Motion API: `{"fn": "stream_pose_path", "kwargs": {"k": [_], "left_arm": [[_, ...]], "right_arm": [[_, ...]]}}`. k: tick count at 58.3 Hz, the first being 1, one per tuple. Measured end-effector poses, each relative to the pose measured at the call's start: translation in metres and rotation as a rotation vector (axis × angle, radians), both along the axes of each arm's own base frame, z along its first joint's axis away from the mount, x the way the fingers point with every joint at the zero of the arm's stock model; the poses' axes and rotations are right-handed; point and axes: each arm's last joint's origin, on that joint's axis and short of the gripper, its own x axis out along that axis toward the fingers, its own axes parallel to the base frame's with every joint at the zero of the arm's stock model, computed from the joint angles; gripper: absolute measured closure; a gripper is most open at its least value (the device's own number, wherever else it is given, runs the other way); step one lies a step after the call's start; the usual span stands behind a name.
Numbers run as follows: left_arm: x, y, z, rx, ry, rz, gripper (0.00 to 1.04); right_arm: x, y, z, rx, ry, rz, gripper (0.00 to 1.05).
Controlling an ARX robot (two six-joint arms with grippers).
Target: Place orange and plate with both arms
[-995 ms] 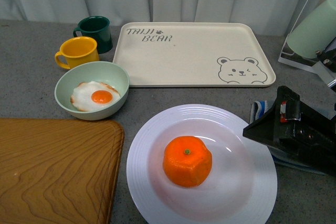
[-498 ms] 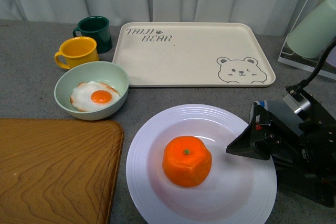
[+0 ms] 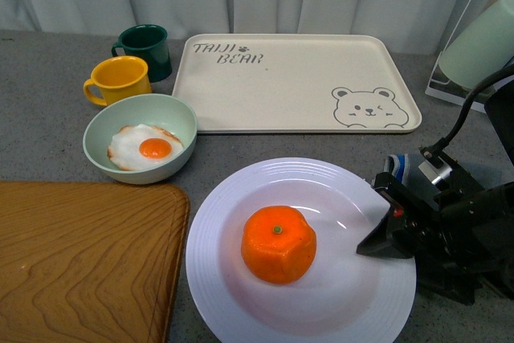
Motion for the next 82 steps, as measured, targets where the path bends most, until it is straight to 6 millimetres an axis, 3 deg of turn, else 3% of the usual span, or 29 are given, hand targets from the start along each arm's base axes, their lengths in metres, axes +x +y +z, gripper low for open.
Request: {"fn": "stream_pose_path", "kwargs": {"k": [7,19,34,49,62,66,82], "left_arm": [[0.0,0.0,0.0,0.0,0.0,0.0,0.07],[0.0,0.0,0.0,0.0,0.0,0.0,0.07],[0.0,0.0,0.0,0.0,0.0,0.0,0.07],[0.0,0.0,0.0,0.0,0.0,0.0,0.07],[0.0,0.0,0.0,0.0,0.0,0.0,0.07],[0.0,0.0,0.0,0.0,0.0,0.0,0.07],[0.0,0.0,0.0,0.0,0.0,0.0,0.07]], "right_arm": [[0.0,-0.001,0.002,0.038,0.003,0.018,0.88],[-0.003,-0.001,0.013,0.119,-0.12,0.044,1.0],[-0.007,-0.007,0.013,0.176,-0.242,-0.012,1.01],[0.01,-0.015,0.028,0.272,-0.421,-0.037,1.01],[0.061,-0.014,0.023,0.318,-0.431,-0.089,1.01],[0.088,-0.012,0.019,0.33,-0.42,-0.107,1.01],[0.159,-0.004,0.014,0.337,-0.401,-0.146,1.01]]}}
